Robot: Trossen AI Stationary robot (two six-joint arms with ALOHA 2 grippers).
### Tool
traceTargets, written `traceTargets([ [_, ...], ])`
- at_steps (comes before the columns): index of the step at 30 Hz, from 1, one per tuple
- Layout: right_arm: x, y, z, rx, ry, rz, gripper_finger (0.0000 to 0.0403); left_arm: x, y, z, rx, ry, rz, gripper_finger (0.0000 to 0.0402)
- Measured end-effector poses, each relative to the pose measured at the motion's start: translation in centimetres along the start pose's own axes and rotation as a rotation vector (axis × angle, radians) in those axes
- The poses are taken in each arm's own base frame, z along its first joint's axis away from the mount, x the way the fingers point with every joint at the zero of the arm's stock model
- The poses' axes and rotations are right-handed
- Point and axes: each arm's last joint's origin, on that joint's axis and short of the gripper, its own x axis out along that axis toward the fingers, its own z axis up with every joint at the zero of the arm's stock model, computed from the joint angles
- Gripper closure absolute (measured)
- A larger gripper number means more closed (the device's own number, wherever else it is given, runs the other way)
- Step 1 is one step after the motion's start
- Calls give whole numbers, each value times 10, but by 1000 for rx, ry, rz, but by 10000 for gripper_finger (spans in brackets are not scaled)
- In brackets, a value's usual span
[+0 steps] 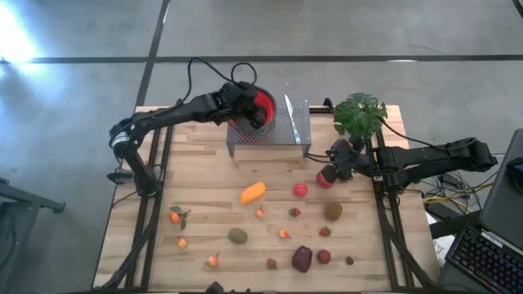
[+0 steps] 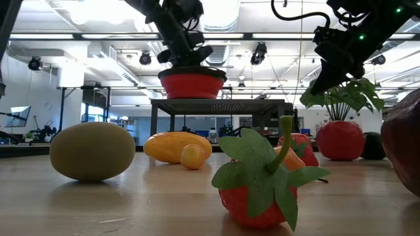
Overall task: Pick & Place Fruit
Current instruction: Put the black grape into the red strainer bowl on the shelf, then put the orange into the red strainer bowl on the shelf
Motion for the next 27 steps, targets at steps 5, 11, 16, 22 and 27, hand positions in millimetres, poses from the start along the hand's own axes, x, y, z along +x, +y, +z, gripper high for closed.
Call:
traceTargets([
  [5, 0, 0, 0, 0, 0, 0, 394, 1, 0, -2, 9, 20, 3, 275],
  [11, 0, 0, 0, 3, -3, 2, 394, 1, 0, -4, 14, 35, 5, 275],
  [16, 0, 0, 0, 3, -4, 2, 394, 1, 0, -7, 21, 59, 8, 271],
  [22, 0, 0, 0, 3, -4, 2, 394, 1, 0, -7, 24, 65, -7, 239],
  [27, 0, 0, 0, 3, -4, 2, 394, 1, 0, -7, 48, 73, -10, 211],
])
